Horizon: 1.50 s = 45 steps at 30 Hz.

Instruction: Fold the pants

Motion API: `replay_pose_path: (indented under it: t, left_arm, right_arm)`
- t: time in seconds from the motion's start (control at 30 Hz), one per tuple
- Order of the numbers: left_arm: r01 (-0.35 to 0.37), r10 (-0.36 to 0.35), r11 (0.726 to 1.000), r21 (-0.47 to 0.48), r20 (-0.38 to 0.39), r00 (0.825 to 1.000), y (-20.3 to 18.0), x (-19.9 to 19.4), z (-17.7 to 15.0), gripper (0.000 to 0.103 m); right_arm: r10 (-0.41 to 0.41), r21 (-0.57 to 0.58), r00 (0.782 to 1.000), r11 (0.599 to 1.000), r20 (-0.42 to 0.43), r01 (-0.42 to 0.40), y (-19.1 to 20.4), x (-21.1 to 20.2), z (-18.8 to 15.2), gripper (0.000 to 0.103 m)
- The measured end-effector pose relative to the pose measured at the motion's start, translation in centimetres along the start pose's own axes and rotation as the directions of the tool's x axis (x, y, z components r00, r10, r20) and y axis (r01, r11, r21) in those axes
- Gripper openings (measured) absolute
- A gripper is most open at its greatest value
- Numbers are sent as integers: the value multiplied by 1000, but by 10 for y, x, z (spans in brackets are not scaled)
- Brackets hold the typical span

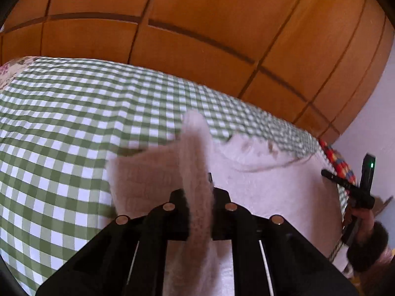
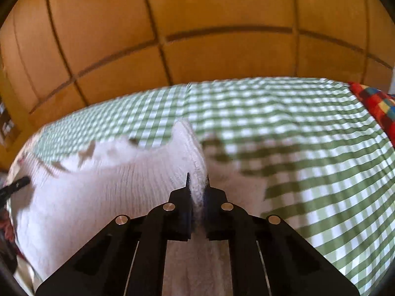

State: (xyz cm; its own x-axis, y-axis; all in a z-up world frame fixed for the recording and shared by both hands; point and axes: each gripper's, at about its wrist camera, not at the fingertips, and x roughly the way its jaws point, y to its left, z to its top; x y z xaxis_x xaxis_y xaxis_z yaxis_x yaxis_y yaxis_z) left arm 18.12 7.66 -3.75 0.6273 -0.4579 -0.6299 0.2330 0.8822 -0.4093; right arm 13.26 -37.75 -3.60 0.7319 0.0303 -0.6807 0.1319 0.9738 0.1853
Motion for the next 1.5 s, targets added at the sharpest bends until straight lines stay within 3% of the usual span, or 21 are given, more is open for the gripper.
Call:
replay_pose_path:
  t: [0.17, 0.43, 0.5, 0.57, 0.63, 0.73, 0.8, 0.93, 1.1, 1.2, 1.27, 1.3, 1.37, 1.43, 1.5]
  left_arm:
    - [-149, 148, 988, -36, -27, 989, 16, 34, -14, 9]
    - [-141, 143, 989, -51, 34, 989, 21, 37, -30, 16]
    - [-129, 132, 990, -62, 39, 991, 23, 32, -33, 23]
    - [-121, 123, 991, -51, 43, 991, 19, 26, -35, 55]
    - [-139, 141, 990, -22, 72, 987, 11, 12, -41, 70]
    - [-122, 123, 992, -22, 71, 990, 10, -4, -53, 71]
    - [-106, 110, 993, -51, 80, 991, 14, -16, -63, 71]
    - [-32, 44, 994, -107, 109, 993, 22, -41, -87, 69]
    - [21, -6, 992, -121, 116, 993, 23, -62, -115, 51]
    - [48, -41, 996, -74, 104, 994, 15, -66, -129, 50]
    - [37, -33, 998, -42, 82, 996, 9, -62, -134, 48]
    - [14, -12, 999, -29, 65, 998, 7, -58, -135, 43]
    - [-17, 18, 999, -36, 47, 999, 9, -55, -132, 15]
    - [-22, 26, 997, -74, 49, 998, 15, -61, -127, 6]
    - [-40, 47, 995, -92, 68, 997, 20, -69, -124, 6]
  right_arm:
    - [-37, 93, 999, 995, -33, 40, -17, 33, -14, 6]
    - [-36, 112, 999, 993, 8, 34, -18, 40, -26, 8]
    - [-18, 122, 1000, 992, 16, 16, -20, 38, -26, 10]
    - [6, 142, 1000, 990, 19, -9, -23, 36, -27, 14]
    - [20, 161, 999, 987, 28, -24, -26, 32, -27, 20]
    - [18, 159, 997, 987, 79, -30, -22, 12, -31, 48]
    - [21, 162, 994, 986, 110, -39, -20, -5, -38, 49]
    - [31, 183, 993, 982, 118, -52, -26, -35, -61, 49]
    - [85, 234, 989, 966, 122, -112, -41, -78, -106, 49]
    - [114, 215, 989, 968, 93, -131, -37, -87, -127, 43]
    - [130, 175, 989, 974, 72, -140, -29, -88, -137, 30]
    - [92, 158, 994, 983, 53, -99, -25, -84, -139, 26]
    - [70, 167, 996, 983, 50, -78, -25, -82, -139, 11]
    - [35, 183, 997, 982, 76, -49, -25, -87, -134, 8]
    - [6, 182, 994, 983, 105, -25, -25, -93, -129, 7]
